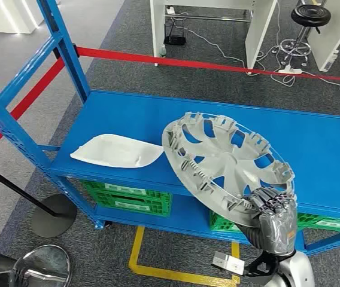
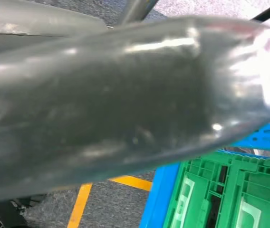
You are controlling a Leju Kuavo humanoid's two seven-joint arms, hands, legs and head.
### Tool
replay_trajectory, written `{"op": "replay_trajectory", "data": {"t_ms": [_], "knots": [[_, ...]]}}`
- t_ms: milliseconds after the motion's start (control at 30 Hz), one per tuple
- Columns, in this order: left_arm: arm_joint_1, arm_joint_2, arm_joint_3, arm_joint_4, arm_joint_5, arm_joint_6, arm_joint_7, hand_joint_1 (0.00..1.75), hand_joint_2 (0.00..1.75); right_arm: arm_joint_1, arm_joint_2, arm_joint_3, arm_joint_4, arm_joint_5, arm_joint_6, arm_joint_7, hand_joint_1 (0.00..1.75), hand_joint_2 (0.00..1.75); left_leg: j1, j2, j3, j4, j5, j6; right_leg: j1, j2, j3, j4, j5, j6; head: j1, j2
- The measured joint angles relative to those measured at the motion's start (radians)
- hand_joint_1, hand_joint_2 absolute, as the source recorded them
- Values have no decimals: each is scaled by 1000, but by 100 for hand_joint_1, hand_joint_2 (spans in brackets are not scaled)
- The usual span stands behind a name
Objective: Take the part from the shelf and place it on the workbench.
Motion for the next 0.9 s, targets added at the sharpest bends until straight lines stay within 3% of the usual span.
{"op": "replay_trajectory", "data": {"t_ms": [300,767,900], "knots": [[0,0,-9,-1,-5,-10,-1,0,0,1,55,-58,-22,-83,0,-59,175,175,0,0,0,0,0,0,0,0,0,0,0,0,0,0],[-1,0,-14,-1,-11,-13,-9,0,0,7,74,-75,-85,-92,-2,-64,175,175,0,0,0,0,0,0,0,0,0,0,0,0,0,0],[-2,0,-15,-3,-31,-16,-29,0,175,9,74,-79,-117,-83,-2,-64,175,175,0,0,0,0,0,0,0,0,0,0,0,0,0,0]]}}
